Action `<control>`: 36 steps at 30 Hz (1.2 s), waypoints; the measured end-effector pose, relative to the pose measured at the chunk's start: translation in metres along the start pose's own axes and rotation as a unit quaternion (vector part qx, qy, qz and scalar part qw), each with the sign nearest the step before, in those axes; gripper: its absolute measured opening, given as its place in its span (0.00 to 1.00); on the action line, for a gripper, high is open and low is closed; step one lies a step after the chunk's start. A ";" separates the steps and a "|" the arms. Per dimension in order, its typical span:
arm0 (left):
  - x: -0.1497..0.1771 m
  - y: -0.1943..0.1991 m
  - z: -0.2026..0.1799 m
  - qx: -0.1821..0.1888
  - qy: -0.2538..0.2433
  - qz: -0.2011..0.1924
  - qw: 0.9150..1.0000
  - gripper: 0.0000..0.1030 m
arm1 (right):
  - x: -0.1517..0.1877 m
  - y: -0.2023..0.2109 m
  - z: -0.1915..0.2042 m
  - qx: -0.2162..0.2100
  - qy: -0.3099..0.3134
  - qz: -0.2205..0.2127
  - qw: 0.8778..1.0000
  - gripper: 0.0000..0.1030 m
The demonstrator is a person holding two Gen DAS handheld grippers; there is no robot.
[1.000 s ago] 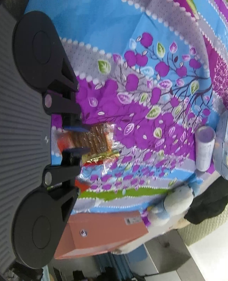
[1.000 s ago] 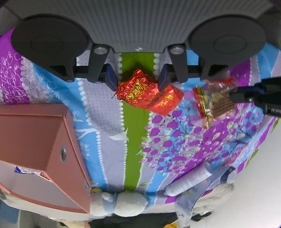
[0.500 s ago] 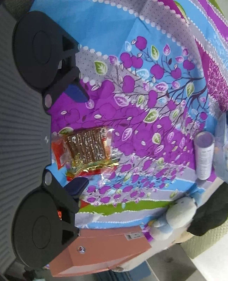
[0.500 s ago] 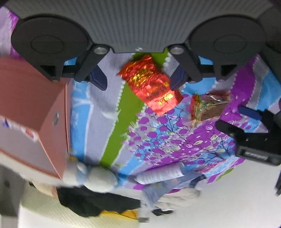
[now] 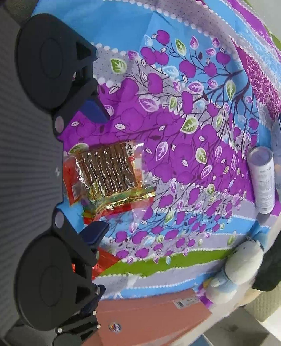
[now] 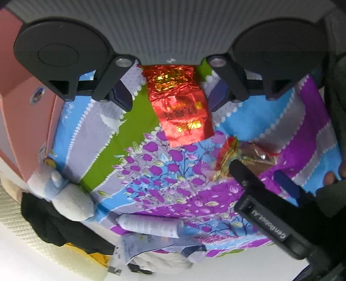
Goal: Organize snacks
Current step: 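Grasp the clear snack bag with the left gripper while the right grasps the red foil tea pack, then carry the snack bag and red tea pack with both grippers over the pink box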
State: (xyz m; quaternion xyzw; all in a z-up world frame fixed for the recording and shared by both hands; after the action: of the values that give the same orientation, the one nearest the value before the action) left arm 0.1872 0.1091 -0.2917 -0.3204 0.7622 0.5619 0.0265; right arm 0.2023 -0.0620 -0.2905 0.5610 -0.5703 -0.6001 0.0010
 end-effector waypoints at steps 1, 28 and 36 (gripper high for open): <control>0.000 -0.002 -0.002 -0.004 -0.008 0.001 1.000 0.96 | 0.001 -0.001 -0.001 -0.003 -0.001 0.003 1.000 0.76; 0.005 -0.012 -0.021 -0.036 -0.125 -0.020 0.991 0.63 | 0.013 0.008 -0.015 0.027 -0.129 0.044 0.990 0.53; 0.002 -0.002 -0.022 0.007 -0.116 -0.026 0.993 0.57 | 0.013 0.018 -0.031 0.064 -0.188 0.041 0.979 0.53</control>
State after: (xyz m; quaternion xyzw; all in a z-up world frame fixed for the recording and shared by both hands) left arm 0.1931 0.0888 -0.2860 -0.2729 0.7495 0.5887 0.1314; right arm 0.2069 -0.0982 -0.2779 0.4132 -0.6197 -0.6568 -0.1177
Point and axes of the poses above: each gripper's, at about its wrist camera, not at the fingertips, and y roughly against the way its jaws point, z to its left, x to its underside, the point moved 7 cm from there along -y, roughly the way its jaws point, and after that the axes turned 7 degrees about x, right-handed, at the moved point
